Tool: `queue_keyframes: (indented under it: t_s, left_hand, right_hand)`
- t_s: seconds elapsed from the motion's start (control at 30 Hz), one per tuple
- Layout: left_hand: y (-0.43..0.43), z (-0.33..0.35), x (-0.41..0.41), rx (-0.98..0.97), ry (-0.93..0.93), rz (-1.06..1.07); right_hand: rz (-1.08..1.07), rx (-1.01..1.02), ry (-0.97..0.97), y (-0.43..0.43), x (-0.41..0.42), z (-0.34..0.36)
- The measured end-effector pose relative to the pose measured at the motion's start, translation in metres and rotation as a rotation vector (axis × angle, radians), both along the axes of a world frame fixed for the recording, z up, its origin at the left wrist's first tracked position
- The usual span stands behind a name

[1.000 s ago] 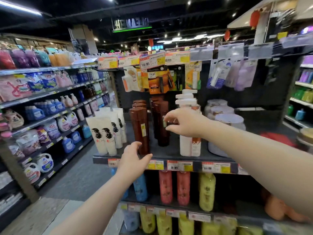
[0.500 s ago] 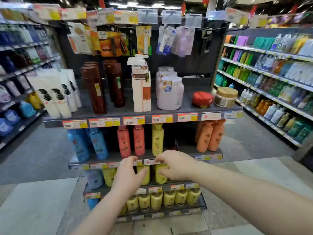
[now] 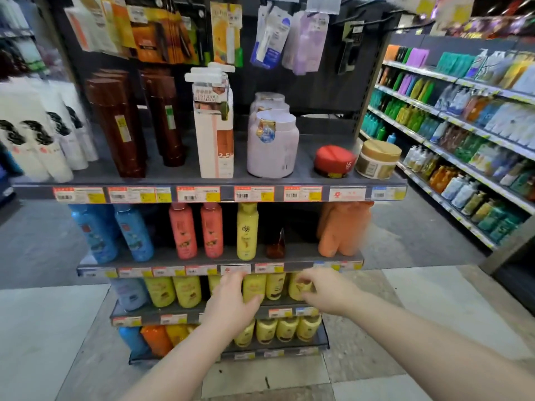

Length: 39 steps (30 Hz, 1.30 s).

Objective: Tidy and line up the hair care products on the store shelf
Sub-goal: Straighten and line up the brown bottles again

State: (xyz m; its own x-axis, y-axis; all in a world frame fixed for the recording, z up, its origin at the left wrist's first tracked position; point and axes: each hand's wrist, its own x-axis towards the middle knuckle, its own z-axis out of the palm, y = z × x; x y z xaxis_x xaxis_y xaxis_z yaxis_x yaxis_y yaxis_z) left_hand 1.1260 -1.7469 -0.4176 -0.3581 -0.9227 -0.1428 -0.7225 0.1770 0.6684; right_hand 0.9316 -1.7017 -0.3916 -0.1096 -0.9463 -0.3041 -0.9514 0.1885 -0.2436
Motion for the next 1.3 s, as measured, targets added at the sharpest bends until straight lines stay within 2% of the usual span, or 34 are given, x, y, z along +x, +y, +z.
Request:
queue_keyframes:
  t_s: [0.2, 0.47, 0.57, 0.8, 0.97, 1.13, 1.3]
  left_hand:
    - [-0.039, -0.021, -0.057, 0.069, 0.009, 0.042]
    - [-0.098, -0.064, -0.109, 0.148, 0.035, 0.155]
    - [-0.111, -0.083, -0.115, 0.160, 0.069, 0.210]
    - [-0.124, -0.108, -0.118, 0.167, 0.120, 0.303]
    - [-0.130, -0.116, -0.117, 0.162, 0.129, 0.351]
    - [-0.131, -0.119, -0.119, 0.146, 0.134, 0.353]
    - [-0.129, -0.115, -0.117, 0.144, 0.155, 0.365]
  right_hand:
    - [0.045, 0.014, -0.005, -0.075, -0.058, -0.033]
    - [0.116, 0.086, -0.051, -0.187, -0.109, -0.112]
    - [0.167, 0.109, 0.015, -0.217, -0.111, -0.136]
    - [0.564, 0.177, 0.278, -0.257, -0.105, -0.167]
    - [0.616, 0.174, 0.368, -0.262, -0.095, -0.173]
    - [0.603, 0.069, 0.291, -0.259, -0.108, -0.176]
    - [0.479, -0.116, 0.019, -0.251, -0.118, -0.168]
